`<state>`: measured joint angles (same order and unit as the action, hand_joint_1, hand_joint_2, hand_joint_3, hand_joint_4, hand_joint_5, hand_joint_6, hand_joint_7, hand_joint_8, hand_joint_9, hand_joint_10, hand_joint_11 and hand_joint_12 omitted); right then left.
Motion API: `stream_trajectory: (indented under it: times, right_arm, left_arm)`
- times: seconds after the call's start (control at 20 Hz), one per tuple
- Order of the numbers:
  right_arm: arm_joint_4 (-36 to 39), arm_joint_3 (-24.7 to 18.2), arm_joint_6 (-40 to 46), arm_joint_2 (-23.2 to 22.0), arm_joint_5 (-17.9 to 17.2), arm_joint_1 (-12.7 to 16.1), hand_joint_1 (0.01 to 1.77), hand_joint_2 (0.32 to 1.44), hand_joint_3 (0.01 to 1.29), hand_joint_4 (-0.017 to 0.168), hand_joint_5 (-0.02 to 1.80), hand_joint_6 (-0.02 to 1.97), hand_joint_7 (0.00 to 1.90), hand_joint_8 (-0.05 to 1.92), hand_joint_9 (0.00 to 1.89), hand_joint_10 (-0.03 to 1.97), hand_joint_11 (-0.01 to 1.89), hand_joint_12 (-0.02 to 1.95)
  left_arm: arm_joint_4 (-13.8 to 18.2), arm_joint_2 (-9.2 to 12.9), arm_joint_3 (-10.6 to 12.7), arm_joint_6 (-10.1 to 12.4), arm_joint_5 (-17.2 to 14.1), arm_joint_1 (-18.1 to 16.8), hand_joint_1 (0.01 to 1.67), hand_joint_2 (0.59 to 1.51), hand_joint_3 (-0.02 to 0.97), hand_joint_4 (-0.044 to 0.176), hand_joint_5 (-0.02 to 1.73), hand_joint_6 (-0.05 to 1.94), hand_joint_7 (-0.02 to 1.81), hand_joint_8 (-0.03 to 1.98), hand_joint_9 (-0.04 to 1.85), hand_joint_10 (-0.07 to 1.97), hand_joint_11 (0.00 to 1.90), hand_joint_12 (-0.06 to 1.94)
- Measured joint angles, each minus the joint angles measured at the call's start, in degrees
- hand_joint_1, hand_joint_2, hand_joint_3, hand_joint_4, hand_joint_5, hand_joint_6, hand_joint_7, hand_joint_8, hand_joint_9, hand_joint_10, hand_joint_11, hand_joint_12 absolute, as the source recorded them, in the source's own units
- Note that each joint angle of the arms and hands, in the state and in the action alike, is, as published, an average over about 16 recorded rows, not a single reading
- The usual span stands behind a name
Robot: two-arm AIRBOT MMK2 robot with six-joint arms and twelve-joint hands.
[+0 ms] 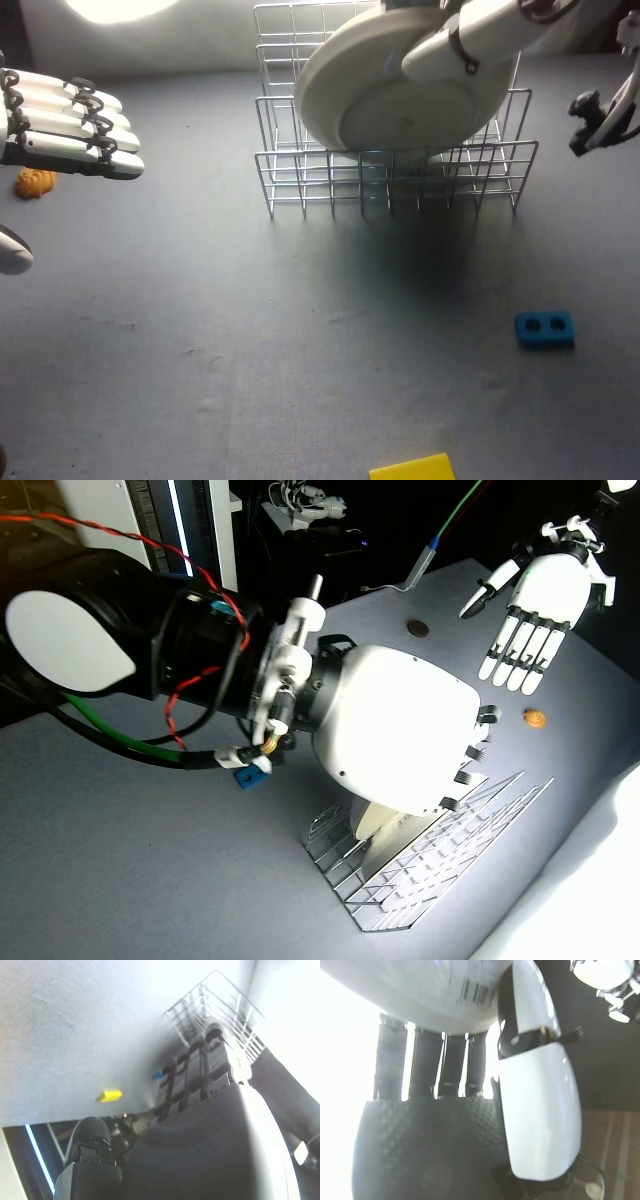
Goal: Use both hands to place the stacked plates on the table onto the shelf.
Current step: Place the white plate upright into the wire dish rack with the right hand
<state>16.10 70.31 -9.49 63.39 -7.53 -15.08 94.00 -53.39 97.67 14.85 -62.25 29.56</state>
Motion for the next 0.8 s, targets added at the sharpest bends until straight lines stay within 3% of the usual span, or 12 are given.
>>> stream_trajectory:
  times: [0.45, 0.8]
  right_arm:
    - [-0.03, 3.16, -0.77, 2.82, -0.59, -2.72, 1.23, 1.02, 0.01, -0.010, 0.87, 0.93, 1.09, 0.90, 1.39, 0.02, 0.96, 0.99]
    - [-0.17, 3.76, -0.91, 3.10, -1.62, -3.15, 1.15, 1.03, 0.01, -0.007, 0.79, 0.59, 1.02, 0.55, 1.22, 0.02, 0.81, 1.06]
  left_arm:
    - [0.11, -0.06, 0.00, 0.00, -0.04, 0.00, 0.01, 1.212, 0.021, 0.002, 0.05, 0.02, 0.03, 0.00, 0.02, 0.00, 0.02, 0.01]
    - [0.22, -0.09, 0.00, 0.00, -0.10, 0.01, 0.01, 1.213, 0.021, 0.003, 0.05, 0.02, 0.03, 0.00, 0.02, 0.00, 0.02, 0.01]
